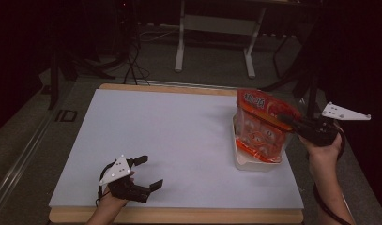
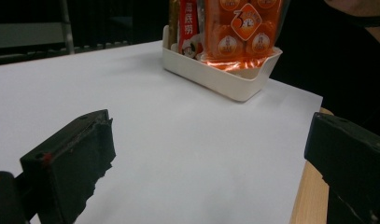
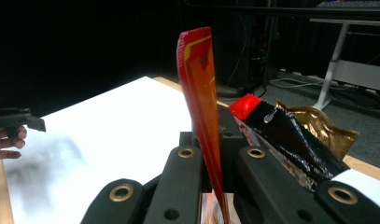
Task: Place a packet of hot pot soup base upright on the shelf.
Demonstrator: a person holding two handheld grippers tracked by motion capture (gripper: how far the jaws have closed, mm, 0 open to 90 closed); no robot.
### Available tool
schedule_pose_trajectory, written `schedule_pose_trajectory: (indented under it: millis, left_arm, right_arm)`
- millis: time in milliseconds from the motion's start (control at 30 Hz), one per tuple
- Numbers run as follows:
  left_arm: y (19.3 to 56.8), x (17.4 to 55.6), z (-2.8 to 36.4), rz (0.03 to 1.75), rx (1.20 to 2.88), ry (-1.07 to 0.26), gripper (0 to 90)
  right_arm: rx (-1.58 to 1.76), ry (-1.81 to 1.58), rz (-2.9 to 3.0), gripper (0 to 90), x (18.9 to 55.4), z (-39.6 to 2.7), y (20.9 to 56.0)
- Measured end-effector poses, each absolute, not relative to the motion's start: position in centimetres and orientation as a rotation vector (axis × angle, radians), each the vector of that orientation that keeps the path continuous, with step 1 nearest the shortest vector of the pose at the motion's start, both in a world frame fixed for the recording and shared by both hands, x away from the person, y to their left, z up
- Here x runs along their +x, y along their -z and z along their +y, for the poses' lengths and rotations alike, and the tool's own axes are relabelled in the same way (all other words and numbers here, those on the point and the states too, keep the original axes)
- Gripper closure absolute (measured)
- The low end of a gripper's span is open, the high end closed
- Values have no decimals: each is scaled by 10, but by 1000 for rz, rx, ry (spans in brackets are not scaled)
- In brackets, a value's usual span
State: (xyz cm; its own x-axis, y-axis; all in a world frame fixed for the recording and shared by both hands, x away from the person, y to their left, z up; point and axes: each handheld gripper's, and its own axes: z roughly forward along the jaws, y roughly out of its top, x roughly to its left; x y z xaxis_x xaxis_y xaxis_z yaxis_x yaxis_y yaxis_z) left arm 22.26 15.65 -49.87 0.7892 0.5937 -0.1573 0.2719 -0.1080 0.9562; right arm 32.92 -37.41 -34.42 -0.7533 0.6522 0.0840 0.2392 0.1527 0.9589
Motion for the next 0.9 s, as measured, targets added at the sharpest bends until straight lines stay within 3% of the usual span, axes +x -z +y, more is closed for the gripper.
schedule_pose_trajectory:
  millis: [533,900]
  left_arm:
    - [502,224,157,701,1699,-305,17]
    - [503,224,157,707,1701,-302,17]
  right_arm:
    - [860,-1614,2065,900,317,-382,349]
    - [953,-1589,2104,900,331,-382,372]
